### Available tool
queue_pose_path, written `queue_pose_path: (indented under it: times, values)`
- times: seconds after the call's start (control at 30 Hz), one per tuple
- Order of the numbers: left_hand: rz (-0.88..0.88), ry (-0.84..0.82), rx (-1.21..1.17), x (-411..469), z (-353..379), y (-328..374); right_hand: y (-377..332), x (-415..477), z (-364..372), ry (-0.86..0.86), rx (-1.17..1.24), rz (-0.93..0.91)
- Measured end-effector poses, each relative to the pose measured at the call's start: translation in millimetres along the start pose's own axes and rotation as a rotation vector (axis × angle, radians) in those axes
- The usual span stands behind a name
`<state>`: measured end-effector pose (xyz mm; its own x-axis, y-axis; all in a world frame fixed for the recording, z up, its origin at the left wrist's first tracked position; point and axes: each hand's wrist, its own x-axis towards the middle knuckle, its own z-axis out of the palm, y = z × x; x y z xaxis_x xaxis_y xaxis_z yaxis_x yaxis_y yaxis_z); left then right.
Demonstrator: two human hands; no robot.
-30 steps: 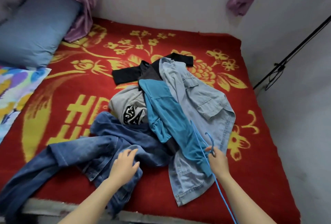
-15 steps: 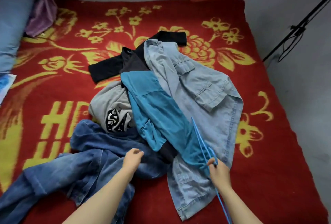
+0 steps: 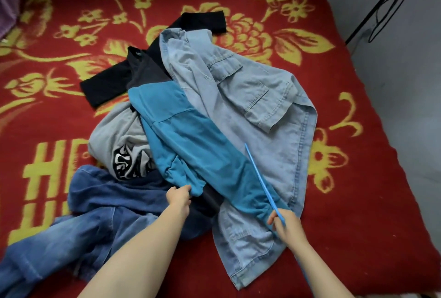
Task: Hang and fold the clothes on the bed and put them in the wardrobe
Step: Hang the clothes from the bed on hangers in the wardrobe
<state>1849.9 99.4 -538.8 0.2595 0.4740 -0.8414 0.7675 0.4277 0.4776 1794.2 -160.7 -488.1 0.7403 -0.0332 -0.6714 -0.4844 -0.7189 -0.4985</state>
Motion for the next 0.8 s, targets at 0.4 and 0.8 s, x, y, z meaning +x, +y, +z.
queue_pose_path:
  times: [0.4, 0.8]
  values:
    - [0.562, 0.049, 0.149, -78.7, -104.8, 48.4, -49.3, -25.8, 19.5, -0.022, -0.005, 0.043]
    - [0.893, 0.145, 0.294, -184.6, -227.9, 54.1, -184.9, -78.5, 72.8, -0.046, -0.005, -0.411]
